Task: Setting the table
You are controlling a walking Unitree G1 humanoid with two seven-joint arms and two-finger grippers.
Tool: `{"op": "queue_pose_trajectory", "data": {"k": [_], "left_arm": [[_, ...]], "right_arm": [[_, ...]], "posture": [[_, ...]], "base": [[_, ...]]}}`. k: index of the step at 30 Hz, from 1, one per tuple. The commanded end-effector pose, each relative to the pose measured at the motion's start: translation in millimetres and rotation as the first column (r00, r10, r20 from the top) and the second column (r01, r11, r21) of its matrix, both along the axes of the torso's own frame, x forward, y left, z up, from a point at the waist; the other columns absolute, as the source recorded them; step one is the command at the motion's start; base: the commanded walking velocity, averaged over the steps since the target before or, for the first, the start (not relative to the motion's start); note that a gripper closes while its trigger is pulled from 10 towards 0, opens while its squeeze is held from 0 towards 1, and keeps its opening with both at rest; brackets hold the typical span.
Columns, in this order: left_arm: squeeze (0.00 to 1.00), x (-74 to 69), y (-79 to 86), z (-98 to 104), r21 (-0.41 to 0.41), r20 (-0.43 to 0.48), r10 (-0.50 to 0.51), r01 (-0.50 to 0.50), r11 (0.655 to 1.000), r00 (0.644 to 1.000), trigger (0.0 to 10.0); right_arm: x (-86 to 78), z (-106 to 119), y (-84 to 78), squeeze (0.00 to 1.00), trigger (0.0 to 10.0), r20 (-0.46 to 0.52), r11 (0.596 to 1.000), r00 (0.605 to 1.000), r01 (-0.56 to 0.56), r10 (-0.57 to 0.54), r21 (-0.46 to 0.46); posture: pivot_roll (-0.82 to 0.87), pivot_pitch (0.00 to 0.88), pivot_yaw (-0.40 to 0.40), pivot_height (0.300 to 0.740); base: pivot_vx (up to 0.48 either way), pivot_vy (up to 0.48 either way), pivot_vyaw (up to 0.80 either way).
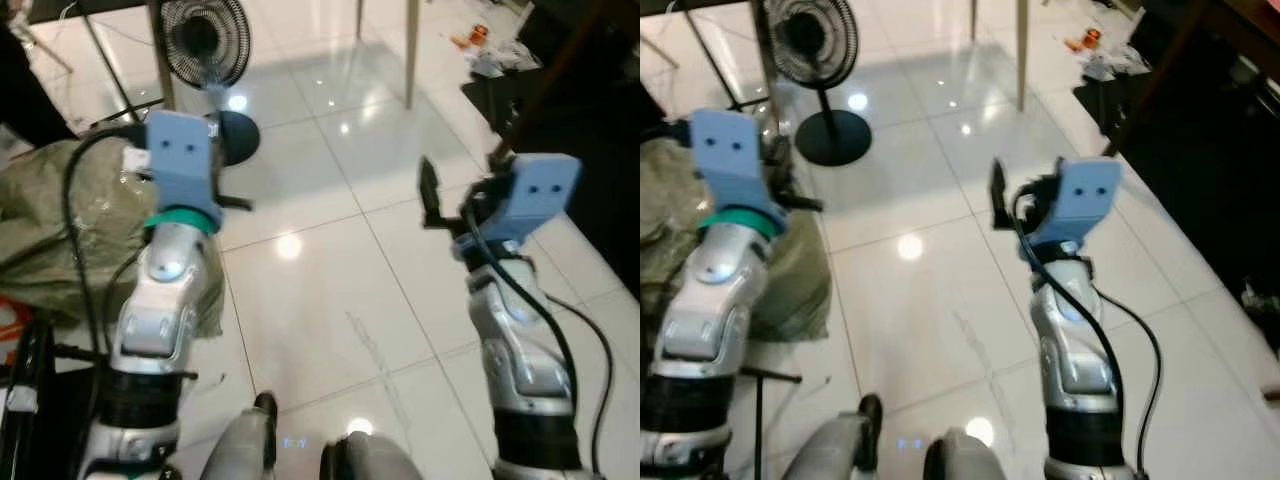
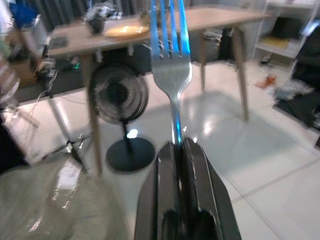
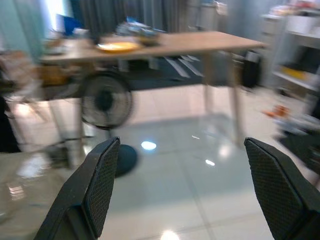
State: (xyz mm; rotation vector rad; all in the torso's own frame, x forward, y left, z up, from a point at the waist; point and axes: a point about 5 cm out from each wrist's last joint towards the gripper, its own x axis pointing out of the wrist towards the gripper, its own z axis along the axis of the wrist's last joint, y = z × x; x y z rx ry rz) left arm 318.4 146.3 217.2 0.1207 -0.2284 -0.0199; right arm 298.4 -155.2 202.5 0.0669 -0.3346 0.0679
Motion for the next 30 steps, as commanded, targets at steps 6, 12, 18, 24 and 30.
{"op": "queue_pose_trajectory", "data": {"k": [6, 12, 18, 24, 30], "left_arm": [[0.00, 3.0, 0.7, -6.0, -0.004, -0.018, 0.039, -0.039, 0.999, 0.999, 10.0], [0.00, 3.6, -0.9, -6.5, -0.005, -0.019, 0.034, -0.034, 0.999, 0.999, 10.0], [0.00, 4.2, -1.2, -7.3, -0.007, -0.020, 0.035, -0.035, 0.999, 0.999, 10.0], [0.00, 4.2, -1.4, -7.7, -0.008, -0.021, 0.036, -0.036, 0.999, 0.999, 10.0], [0.00, 4.1, -1.3, -8.3, -0.009, -0.020, 0.037, -0.037, 0.999, 0.999, 10.0]], "right_arm": [[-3.4, -5.3, -2.0, 0.00, 10.0, -0.011, 1.000, 1.000, 0.004, -0.004, 0.007], [-4.4, -5.4, -2.4, 0.00, 10.0, -0.008, 1.000, 1.000, 0.002, -0.002, -0.001], [-5.0, -4.8, -2.9, 0.00, 10.0, -0.002, 1.000, 1.000, 0.003, -0.003, -0.015], [-4.6, -4.2, -4.4, 0.00, 10.0, 0.001, 1.000, 1.000, 0.006, -0.006, -0.019], [-3.4, -3.5, -5.3, 0.00, 10.0, 0.003, 1.000, 1.000, 0.007, -0.006, -0.025]], "posture": [[0.00, 0.085, 0.013, 0.740], [0.00, 0.083, 0.015, 0.740], [0.00, 0.081, 0.013, 0.740], [0.00, 0.079, 0.012, 0.740], [0.01, 0.073, 0.011, 0.740]], "base": [[0.397, 0.000, 0.00], [0.465, 0.000, 0.00], [0.462, 0.000, 0.00], [0.461, 0.000, 0.00], [0.461, 0.000, 0.00]]}}
